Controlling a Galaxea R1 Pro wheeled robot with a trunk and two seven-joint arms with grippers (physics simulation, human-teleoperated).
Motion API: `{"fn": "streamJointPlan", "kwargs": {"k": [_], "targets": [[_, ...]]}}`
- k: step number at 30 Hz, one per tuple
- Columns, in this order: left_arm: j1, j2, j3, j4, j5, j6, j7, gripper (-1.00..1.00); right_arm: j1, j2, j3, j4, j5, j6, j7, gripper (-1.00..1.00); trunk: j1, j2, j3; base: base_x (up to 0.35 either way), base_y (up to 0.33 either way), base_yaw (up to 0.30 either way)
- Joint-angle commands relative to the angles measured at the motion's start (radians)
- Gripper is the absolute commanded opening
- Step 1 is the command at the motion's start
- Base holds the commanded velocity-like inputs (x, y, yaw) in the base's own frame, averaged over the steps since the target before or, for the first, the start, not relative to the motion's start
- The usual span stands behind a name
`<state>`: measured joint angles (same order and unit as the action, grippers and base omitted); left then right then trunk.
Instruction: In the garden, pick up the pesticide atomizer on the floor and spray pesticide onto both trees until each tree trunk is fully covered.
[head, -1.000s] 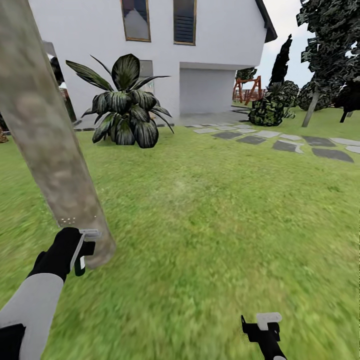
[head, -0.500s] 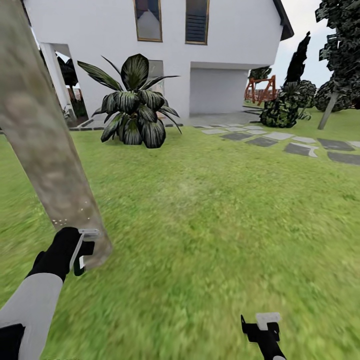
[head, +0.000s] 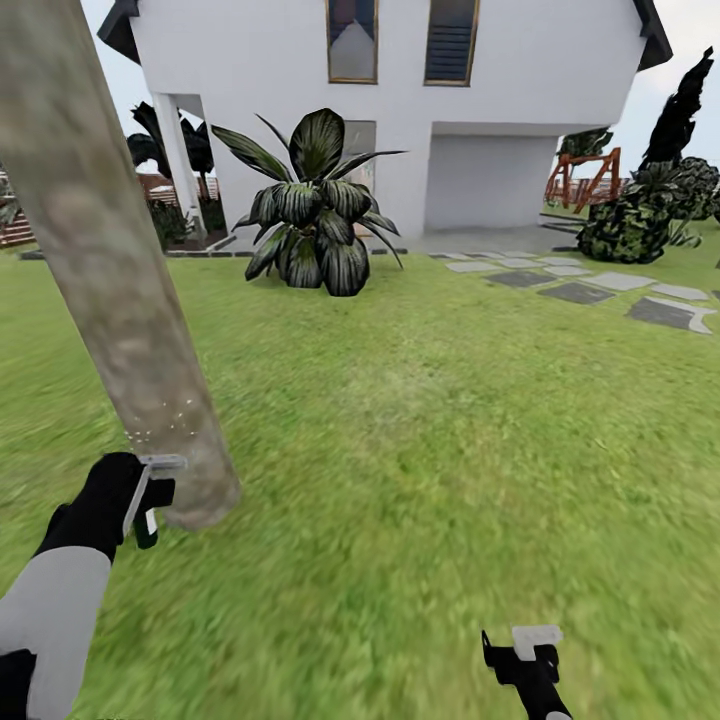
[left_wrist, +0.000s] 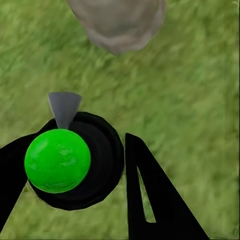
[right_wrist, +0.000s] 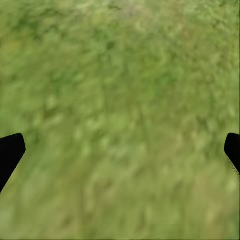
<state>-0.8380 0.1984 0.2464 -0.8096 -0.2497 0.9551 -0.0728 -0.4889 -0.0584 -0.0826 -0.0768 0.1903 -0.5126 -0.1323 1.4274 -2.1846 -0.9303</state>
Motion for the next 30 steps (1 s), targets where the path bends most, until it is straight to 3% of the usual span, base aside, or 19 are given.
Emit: {"fn": "streamJointPlan", "kwargs": {"k": [1, 3, 6, 8, 10, 13, 16, 19, 21, 23, 25, 27, 30], "targets": [[-0.009, -0.022, 0.002, -0.007, -0.028, 0.005, -0.007, -1.00, 0.000, 0.000, -0.008, 0.000, 0.011, -0.003, -0.003, 1.00, 0.000, 0.000, -0.001, 0.214, -0.214, 0.277], [-0.037, -0.040, 0.002, -0.023, -0.029, 0.029, -0.007, -1.00, 0.000, 0.000, -0.008, 0.000, 0.011, -0.003, -0.003, 1.00, 0.000, 0.000, -0.001, 0.230, -0.194, 0.277], [-0.047, -0.032, 0.002, -0.030, -0.033, 0.043, -0.006, -1.00, 0.000, 0.000, -0.008, 0.000, 0.011, -0.003, -0.003, 1.00, 0.000, 0.000, -0.001, 0.150, -0.077, 0.277], [-0.043, -0.018, 0.005, -0.030, -0.036, 0.041, -0.004, -1.00, 0.000, 0.000, -0.008, 0.001, 0.011, -0.003, -0.003, 1.00, 0.000, 0.000, -0.001, 0.032, -0.014, 0.275], [-0.038, 0.031, 0.004, -0.029, -0.037, 0.040, -0.003, -1.00, 0.000, 0.000, -0.008, 0.001, 0.011, -0.003, -0.003, 1.00, 0.000, 0.000, -0.001, 0.008, -0.003, 0.267], [-0.037, 0.046, -0.001, -0.027, -0.036, 0.039, -0.002, -1.00, 0.000, 0.000, -0.008, 0.001, 0.011, -0.003, -0.003, 1.00, 0.000, 0.000, -0.001, 0.002, -0.001, 0.172], [-0.037, -0.002, -0.021, -0.016, -0.036, 0.039, 0.001, -1.00, 0.000, 0.000, -0.008, 0.001, 0.011, -0.003, -0.003, 1.00, 0.000, 0.000, -0.001, 0.000, 0.000, 0.021], [-0.041, -0.058, -0.073, -0.015, -0.038, 0.041, 0.012, -1.00, 0.000, 0.000, -0.009, 0.000, 0.011, -0.003, -0.003, 1.00, 0.000, 0.000, -0.001, 0.000, 0.000, 0.003], [-0.041, -0.069, -0.082, -0.014, -0.038, 0.042, 0.015, -1.00, 0.000, -0.001, -0.009, 0.000, 0.011, -0.003, -0.003, 1.00, 0.000, 0.000, -0.001, 0.000, 0.000, 0.000], [-0.039, -0.057, -0.077, -0.013, -0.037, 0.041, 0.016, -1.00, 0.000, -0.001, -0.009, 0.000, 0.011, -0.003, -0.003, 1.00, 0.000, 0.000, -0.001, 0.000, 0.000, 0.000], [-0.032, 0.013, -0.075, -0.013, -0.035, 0.041, 0.015, -1.00, 0.000, -0.001, -0.009, 0.000, 0.011, -0.003, -0.003, 1.00, 0.000, 0.000, -0.001, 0.000, 0.000, 0.000], [-0.014, 0.043, -0.075, -0.013, -0.034, 0.041, 0.015, -1.00, 0.000, -0.001, -0.009, 0.000, 0.011, -0.003, -0.003, 1.00, 0.000, 0.000, -0.001, 0.000, 0.000, 0.000], [0.006, 0.047, -0.080, -0.013, -0.031, 0.039, 0.015, -1.00, 0.000, 0.000, -0.009, 0.000, 0.011, -0.003, -0.003, 1.00, 0.000, 0.000, -0.001, 0.015, -0.008, 0.000]]}}
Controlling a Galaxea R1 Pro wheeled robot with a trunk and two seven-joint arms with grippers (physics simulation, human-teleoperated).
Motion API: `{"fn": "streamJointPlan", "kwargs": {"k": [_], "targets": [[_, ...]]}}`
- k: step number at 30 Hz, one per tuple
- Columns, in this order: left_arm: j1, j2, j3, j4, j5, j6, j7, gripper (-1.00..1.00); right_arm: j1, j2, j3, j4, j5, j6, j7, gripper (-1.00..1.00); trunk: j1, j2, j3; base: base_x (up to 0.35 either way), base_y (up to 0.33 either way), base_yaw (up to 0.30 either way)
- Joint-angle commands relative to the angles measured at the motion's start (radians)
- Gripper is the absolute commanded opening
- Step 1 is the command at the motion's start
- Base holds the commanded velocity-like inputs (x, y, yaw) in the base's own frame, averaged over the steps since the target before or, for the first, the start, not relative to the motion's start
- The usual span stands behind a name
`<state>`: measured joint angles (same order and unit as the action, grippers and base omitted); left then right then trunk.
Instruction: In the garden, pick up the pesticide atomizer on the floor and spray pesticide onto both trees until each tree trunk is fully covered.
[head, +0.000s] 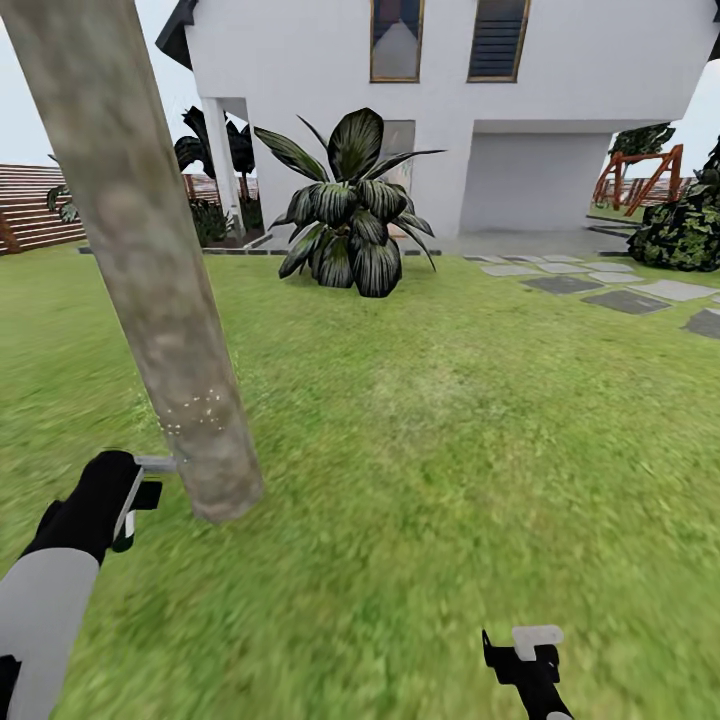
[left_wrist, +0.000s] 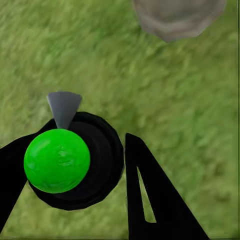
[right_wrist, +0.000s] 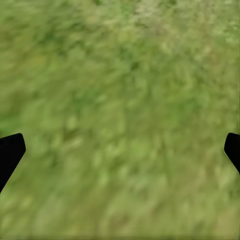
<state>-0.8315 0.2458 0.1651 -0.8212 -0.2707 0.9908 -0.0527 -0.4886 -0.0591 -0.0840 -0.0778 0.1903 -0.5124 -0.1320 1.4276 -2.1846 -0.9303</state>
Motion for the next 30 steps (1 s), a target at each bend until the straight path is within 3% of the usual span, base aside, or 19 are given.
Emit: {"fn": "streamJointPlan", "kwargs": {"k": [1, 2, 4, 9, 12, 16, 18, 20, 24, 25, 28, 30], "targets": [[0.001, -0.008, 0.000, -0.001, -0.008, 0.004, -0.006, -1.00, -0.001, 0.000, -0.008, 0.001, 0.011, -0.003, -0.003, 1.00, 0.000, 0.000, -0.001, 0.120, -0.101, 0.000], [0.002, -0.019, 0.000, -0.001, -0.007, 0.004, -0.006, -1.00, -0.001, 0.000, -0.008, 0.001, 0.011, -0.003, -0.003, 1.00, 0.000, 0.000, -0.001, 0.154, -0.135, 0.000], [0.003, -0.068, -0.001, -0.003, -0.010, 0.003, -0.004, -1.00, -0.001, 0.000, -0.008, 0.001, 0.011, -0.003, -0.003, 1.00, 0.000, 0.000, -0.001, 0.202, -0.173, 0.000], [0.003, -0.081, 0.004, -0.004, -0.009, 0.002, -0.004, -1.00, -0.001, 0.000, -0.008, 0.001, 0.011, -0.003, -0.003, 1.00, 0.000, 0.000, -0.001, 0.242, -0.171, 0.000], [0.008, -0.049, 0.014, -0.001, -0.012, -0.001, -0.005, -1.00, -0.001, 0.000, -0.008, 0.001, 0.011, -0.003, -0.003, 1.00, 0.000, 0.000, -0.001, 0.151, -0.037, 0.000], [0.050, 0.035, 0.024, -0.001, -0.012, -0.003, -0.006, -1.00, -0.001, 0.001, -0.008, 0.002, 0.011, -0.003, -0.003, 1.00, 0.000, 0.000, -0.001, 0.019, -0.004, 0.000], [0.054, 0.045, 0.029, -0.001, -0.011, -0.003, -0.006, -1.00, -0.001, 0.000, -0.007, 0.002, 0.011, -0.003, -0.003, 1.00, 0.000, 0.000, -0.001, 0.002, -0.001, 0.000], [0.055, 0.032, 0.030, -0.001, -0.006, -0.003, -0.006, -1.00, -0.001, 0.001, -0.007, 0.002, 0.011, -0.003, -0.002, 1.00, 0.000, 0.000, -0.001, 0.000, 0.000, 0.000], [0.058, -0.048, 0.027, -0.003, -0.008, -0.003, -0.004, -1.00, -0.001, 0.001, -0.007, 0.001, 0.011, -0.003, -0.003, 1.00, 0.000, 0.000, -0.001, 0.000, 0.000, 0.033], [0.058, -0.056, 0.028, -0.004, -0.007, -0.003, -0.004, -1.00, -0.001, 0.001, -0.007, 0.001, 0.011, -0.003, -0.003, 1.00, 0.000, 0.000, -0.001, 0.000, 0.000, 0.198], [0.058, -0.062, 0.034, -0.011, -0.008, -0.003, -0.004, -1.00, -0.001, 0.001, -0.007, 0.001, 0.011, -0.003, -0.003, 1.00, 0.000, 0.000, -0.001, 0.000, 0.000, 0.252], [0.059, -0.051, 0.036, -0.015, -0.010, -0.004, -0.005, -1.00, -0.001, 0.001, -0.007, 0.001, 0.011, -0.003, -0.003, 1.00, 0.000, 0.000, -0.001, 0.048, -0.028, 0.090]]}}
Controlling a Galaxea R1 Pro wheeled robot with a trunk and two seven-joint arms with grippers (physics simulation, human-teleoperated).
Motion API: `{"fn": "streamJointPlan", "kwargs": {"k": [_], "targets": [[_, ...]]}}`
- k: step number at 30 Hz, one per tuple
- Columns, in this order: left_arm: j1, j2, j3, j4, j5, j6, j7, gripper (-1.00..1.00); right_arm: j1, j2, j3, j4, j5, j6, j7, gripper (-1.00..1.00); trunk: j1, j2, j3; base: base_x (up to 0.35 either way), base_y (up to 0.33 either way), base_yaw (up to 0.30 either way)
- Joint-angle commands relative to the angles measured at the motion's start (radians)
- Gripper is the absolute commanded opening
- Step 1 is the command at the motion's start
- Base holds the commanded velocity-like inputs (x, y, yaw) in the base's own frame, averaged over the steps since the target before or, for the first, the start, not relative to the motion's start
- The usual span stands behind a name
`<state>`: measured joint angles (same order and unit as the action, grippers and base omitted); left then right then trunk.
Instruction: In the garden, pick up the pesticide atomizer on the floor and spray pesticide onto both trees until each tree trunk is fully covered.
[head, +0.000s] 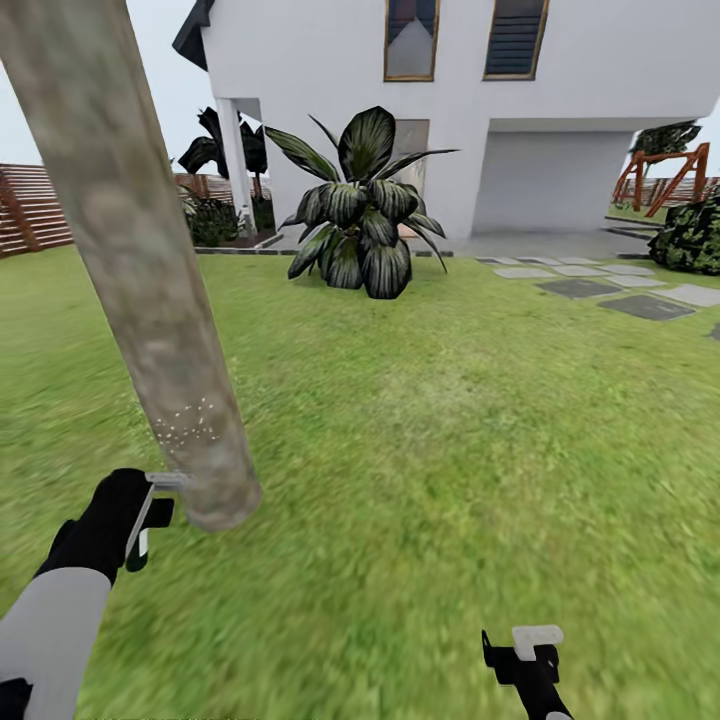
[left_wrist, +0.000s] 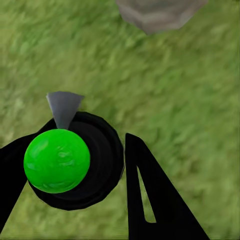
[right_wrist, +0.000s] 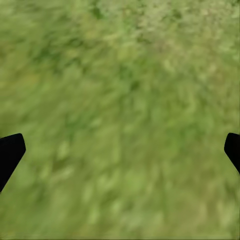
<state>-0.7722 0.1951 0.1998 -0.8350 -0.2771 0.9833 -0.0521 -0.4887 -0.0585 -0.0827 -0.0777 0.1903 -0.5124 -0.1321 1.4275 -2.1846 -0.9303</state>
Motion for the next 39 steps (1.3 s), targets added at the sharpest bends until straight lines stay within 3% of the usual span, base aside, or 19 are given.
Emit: {"fn": "streamJointPlan", "kwargs": {"k": [1, 10, 33, 39], "targets": [[0.000, 0.001, 0.001, -0.001, -0.004, 0.003, -0.006, -1.00, -0.001, 0.000, -0.008, 0.001, 0.011, -0.003, -0.003, 1.00, 0.000, 0.000, -0.001, 0.147, -0.095, 0.034], [0.001, -0.007, -0.002, 0.000, -0.005, -0.034, -0.005, -1.00, -0.001, -0.001, -0.009, 0.001, 0.011, -0.003, -0.003, 1.00, 0.000, 0.000, -0.001, 0.228, -0.160, 0.004], [0.001, -0.002, 0.003, -0.003, -0.005, -0.034, -0.003, -1.00, -0.001, 0.000, -0.009, 0.001, 0.011, -0.003, -0.003, 1.00, 0.000, 0.000, -0.001, 0.098, -0.252, 0.000], [0.001, 0.000, 0.003, -0.003, -0.005, -0.034, -0.003, -1.00, -0.001, 0.000, -0.008, 0.001, 0.011, -0.003, -0.003, 1.00, 0.000, 0.000, -0.001, 0.181, -0.235, 0.186]]}}
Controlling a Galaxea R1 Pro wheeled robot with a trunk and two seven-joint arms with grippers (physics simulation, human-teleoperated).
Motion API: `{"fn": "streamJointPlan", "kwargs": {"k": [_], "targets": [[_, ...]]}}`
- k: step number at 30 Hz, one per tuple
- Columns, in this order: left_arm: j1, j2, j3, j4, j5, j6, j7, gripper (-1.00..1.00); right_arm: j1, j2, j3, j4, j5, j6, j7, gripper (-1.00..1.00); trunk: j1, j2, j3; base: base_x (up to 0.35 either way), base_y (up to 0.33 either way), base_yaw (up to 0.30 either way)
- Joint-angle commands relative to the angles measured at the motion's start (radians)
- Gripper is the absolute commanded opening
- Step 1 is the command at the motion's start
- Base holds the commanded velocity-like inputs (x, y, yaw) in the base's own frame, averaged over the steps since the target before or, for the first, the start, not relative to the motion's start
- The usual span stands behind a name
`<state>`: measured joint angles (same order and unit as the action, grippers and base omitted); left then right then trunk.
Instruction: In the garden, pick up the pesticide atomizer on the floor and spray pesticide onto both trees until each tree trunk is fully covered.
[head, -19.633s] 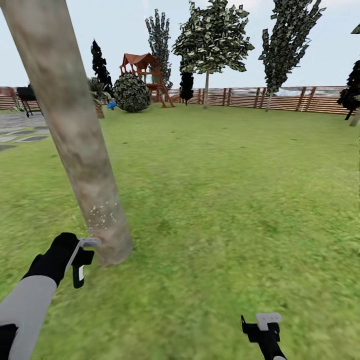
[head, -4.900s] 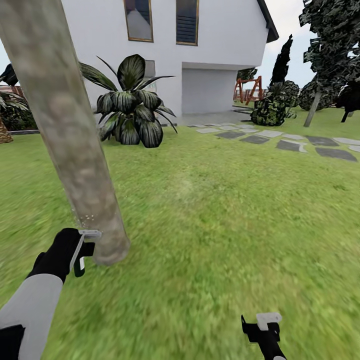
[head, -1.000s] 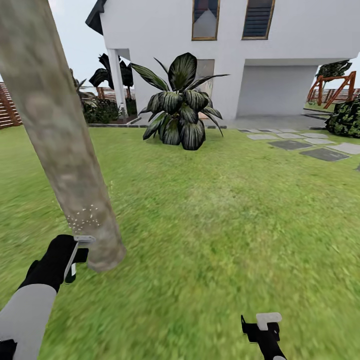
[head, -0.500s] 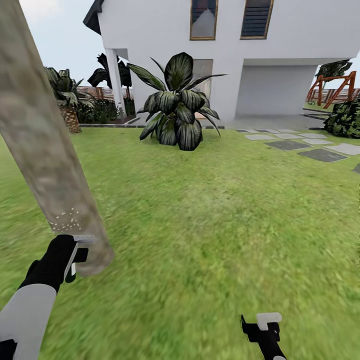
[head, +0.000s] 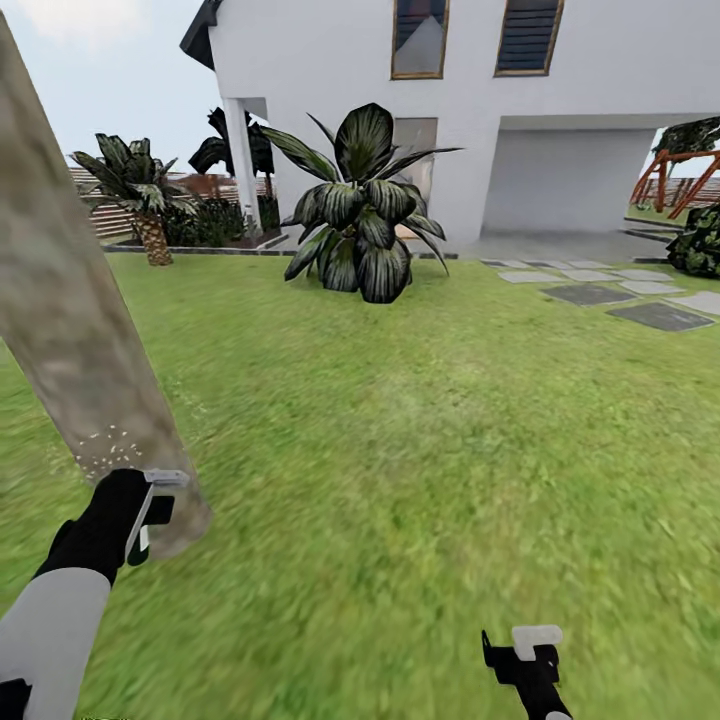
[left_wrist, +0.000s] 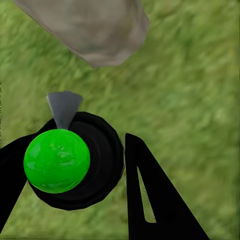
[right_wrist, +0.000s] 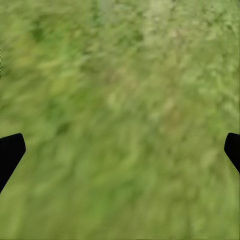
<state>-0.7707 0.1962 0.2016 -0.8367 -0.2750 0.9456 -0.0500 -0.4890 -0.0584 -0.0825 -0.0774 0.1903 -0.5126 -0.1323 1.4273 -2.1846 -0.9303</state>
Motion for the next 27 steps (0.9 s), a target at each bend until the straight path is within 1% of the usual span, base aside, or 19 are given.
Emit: {"fn": "streamJointPlan", "kwargs": {"k": [1, 10, 15, 27], "targets": [[-0.001, 0.000, 0.001, -0.001, -0.007, 0.004, -0.005, -1.00, 0.000, 0.000, -0.008, 0.001, 0.011, -0.003, -0.003, 1.00, 0.000, 0.000, -0.001, 0.181, -0.235, 0.273], [-0.001, 0.002, 0.000, -0.001, -0.007, 0.004, -0.005, -1.00, 0.000, 0.000, -0.008, 0.001, 0.011, -0.003, -0.003, 1.00, 0.000, 0.000, -0.001, 0.182, -0.235, 0.277], [-0.001, 0.002, 0.014, -0.001, -0.007, 0.004, -0.005, -1.00, 0.000, 0.000, -0.008, 0.001, 0.011, -0.003, -0.003, 1.00, 0.000, 0.000, -0.001, 0.184, -0.234, 0.277], [-0.001, 0.000, 0.018, -0.001, -0.007, 0.004, -0.005, -1.00, 0.000, 0.000, -0.008, 0.001, 0.011, -0.003, -0.003, 1.00, 0.000, 0.000, -0.001, 0.192, -0.231, 0.277]]}}
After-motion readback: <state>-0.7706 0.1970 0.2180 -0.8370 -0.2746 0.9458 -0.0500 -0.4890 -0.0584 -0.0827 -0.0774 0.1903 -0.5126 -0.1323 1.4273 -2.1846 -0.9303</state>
